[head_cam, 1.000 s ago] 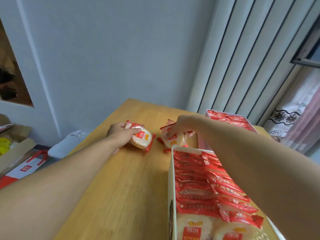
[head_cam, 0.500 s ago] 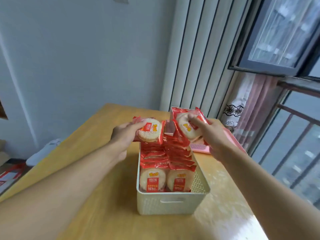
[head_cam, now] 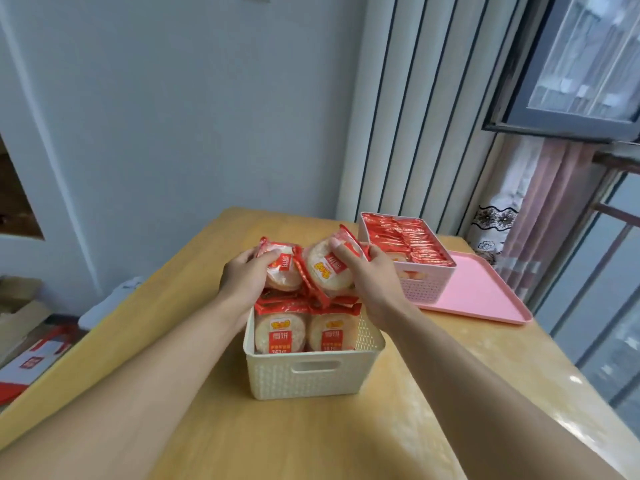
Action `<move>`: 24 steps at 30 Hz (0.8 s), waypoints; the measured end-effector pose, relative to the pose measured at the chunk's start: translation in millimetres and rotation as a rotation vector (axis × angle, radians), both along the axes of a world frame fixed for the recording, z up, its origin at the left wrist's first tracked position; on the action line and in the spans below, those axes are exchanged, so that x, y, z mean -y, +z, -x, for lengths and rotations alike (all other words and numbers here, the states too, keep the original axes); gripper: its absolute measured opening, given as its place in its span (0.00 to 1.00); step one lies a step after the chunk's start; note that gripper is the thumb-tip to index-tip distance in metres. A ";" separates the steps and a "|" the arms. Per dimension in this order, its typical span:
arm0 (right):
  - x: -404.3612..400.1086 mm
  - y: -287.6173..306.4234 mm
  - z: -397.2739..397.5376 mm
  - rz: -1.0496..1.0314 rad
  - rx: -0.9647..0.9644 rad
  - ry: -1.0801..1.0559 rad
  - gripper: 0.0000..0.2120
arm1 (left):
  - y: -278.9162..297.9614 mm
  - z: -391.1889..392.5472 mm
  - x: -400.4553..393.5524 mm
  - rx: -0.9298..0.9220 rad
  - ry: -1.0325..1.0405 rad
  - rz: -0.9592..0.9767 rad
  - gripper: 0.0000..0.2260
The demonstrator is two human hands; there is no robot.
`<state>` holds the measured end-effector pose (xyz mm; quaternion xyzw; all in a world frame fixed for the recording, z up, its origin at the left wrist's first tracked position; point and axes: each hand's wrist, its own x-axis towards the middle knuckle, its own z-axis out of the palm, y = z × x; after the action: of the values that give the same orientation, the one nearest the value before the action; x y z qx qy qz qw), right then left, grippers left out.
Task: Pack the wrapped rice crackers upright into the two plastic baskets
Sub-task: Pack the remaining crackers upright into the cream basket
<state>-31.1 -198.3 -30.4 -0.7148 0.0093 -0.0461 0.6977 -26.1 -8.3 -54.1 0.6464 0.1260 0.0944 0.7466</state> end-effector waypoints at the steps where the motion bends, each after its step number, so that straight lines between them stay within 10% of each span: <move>1: -6.0 1.4 -9.7 0.032 0.004 0.000 0.36 | 2.0 -6.4 -4.8 -0.005 0.014 -0.001 0.05; 5: -17.2 -2.7 -40.7 0.173 0.056 -0.047 0.55 | -1.9 -27.5 -14.7 -0.016 0.027 -0.015 0.12; 15: -12.1 -6.6 -52.9 0.393 0.237 -0.071 0.13 | -9.4 -37.2 -10.1 0.051 0.035 -0.039 0.17; 24: -5.4 -3.4 -55.8 0.448 0.199 -0.100 0.16 | -9.5 -35.9 -6.6 0.020 0.030 0.063 0.24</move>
<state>24.8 -192.9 -33.8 -0.8422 -0.0345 -0.1518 0.5162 9.8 -1.7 -63.6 0.6195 0.1311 0.1083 0.7663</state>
